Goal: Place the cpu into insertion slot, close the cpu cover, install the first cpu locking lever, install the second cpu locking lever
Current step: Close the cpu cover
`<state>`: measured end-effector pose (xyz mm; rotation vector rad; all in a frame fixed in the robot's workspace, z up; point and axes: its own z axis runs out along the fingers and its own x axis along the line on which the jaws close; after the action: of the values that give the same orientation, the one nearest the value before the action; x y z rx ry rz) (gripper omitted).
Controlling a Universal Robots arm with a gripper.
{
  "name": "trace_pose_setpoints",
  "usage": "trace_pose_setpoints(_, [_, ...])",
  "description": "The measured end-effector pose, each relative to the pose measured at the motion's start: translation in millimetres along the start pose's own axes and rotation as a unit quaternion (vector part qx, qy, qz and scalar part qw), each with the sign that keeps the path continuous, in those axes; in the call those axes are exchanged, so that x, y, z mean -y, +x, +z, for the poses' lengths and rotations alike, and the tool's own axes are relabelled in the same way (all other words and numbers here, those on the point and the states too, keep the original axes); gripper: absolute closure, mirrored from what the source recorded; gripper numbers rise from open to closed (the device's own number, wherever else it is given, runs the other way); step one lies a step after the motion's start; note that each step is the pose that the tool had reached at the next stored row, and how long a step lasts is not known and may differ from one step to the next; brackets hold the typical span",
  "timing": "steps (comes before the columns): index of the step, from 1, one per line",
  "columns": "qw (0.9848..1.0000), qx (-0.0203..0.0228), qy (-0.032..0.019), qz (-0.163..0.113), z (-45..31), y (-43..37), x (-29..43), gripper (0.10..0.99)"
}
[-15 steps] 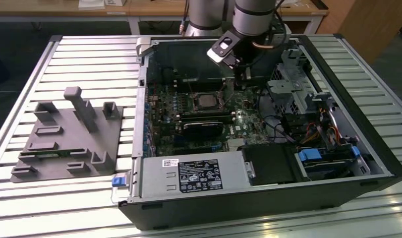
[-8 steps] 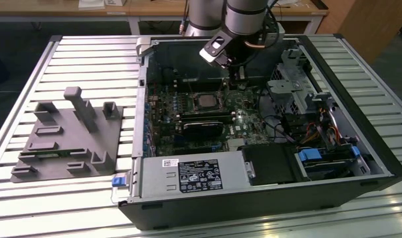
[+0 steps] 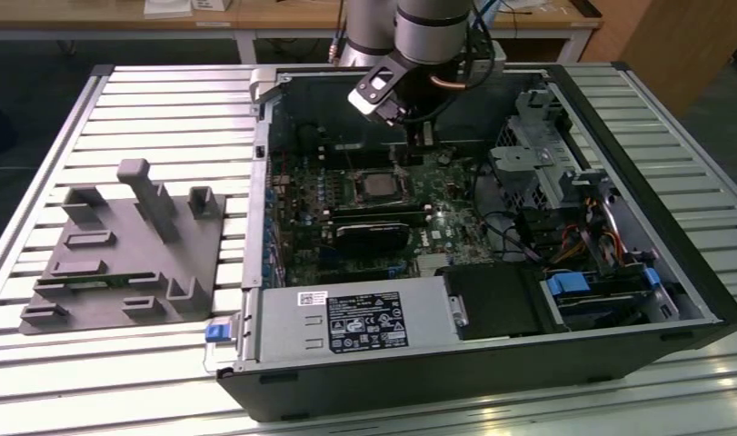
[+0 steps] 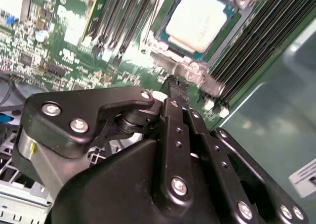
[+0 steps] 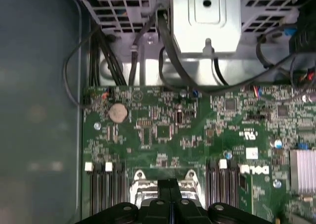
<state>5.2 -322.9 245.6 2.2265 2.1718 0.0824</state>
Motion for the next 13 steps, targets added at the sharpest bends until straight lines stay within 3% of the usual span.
trace_pose_setpoints(8, [1.0000,-0.0003,-0.0014,0.002,-1.1,-0.5,18.9,0.980])
trace_pose_setpoints(13, [1.0000,0.0001,-0.0013,0.002,-1.1,-0.6,20.2,0.980])
